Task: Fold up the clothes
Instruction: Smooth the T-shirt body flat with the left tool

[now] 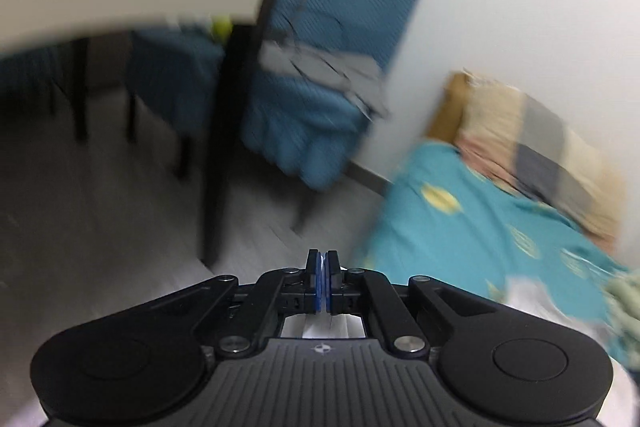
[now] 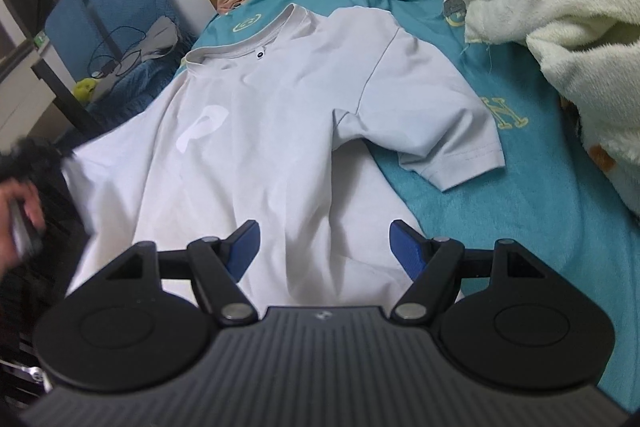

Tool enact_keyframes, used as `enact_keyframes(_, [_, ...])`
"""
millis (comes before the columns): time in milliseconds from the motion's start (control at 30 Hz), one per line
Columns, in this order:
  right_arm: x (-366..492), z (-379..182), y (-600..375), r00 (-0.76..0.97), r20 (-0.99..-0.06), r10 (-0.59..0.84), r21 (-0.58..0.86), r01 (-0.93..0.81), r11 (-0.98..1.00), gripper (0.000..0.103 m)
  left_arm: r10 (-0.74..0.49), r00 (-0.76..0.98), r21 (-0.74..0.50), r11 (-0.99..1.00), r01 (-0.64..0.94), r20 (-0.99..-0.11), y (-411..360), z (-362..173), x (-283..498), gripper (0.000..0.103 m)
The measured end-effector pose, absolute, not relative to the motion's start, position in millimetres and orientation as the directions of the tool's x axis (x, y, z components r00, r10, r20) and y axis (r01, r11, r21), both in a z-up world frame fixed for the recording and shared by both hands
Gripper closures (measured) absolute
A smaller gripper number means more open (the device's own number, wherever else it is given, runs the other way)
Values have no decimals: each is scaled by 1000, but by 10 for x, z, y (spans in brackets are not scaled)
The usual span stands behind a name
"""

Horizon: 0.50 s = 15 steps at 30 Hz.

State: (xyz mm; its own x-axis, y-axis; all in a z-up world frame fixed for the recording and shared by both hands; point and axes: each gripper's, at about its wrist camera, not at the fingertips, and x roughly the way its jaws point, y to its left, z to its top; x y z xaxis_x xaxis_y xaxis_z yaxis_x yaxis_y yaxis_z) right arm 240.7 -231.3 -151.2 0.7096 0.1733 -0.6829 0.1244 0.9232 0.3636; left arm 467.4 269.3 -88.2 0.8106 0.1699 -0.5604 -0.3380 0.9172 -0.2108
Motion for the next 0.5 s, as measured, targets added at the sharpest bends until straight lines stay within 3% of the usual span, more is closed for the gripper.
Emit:
enact_keyframes(133, [2496, -1542, -2303, 720, -681, 134, 314, 122, 942, 30, 319, 759, -83, 895, -439, -567, 2741, -799, 5081, 101])
enact_keyframes(200, [2541, -1577, -2310, 720, -683, 123, 304, 127, 944, 30, 334, 743, -64, 891, -450, -580, 2733, -910, 5168, 100])
enact_keyframes(267, [2582, -1623, -2319, 715, -690, 113, 294, 135, 946, 30, 305, 743, -75, 900, -430, -596, 2720, -1027, 5151, 97])
enact_keyframes(367, [2626, -1672, -2324, 709, -696, 110, 295, 142, 945, 30, 235, 724, -109, 913, -394, -649, 2724, -1172, 5011, 82])
enact_keyframes(467, [2641, -1667, -2309, 713, -693, 112, 292, 135, 947, 30, 116, 688, -178, 923, -341, -716, 2721, -1181, 4596, 79])
enact_keyframes(500, [2634, -1650, -2307, 716, -689, 114, 293, 131, 947, 30, 78, 674, -187, 932, -312, -735, 2686, -1148, 4397, 73])
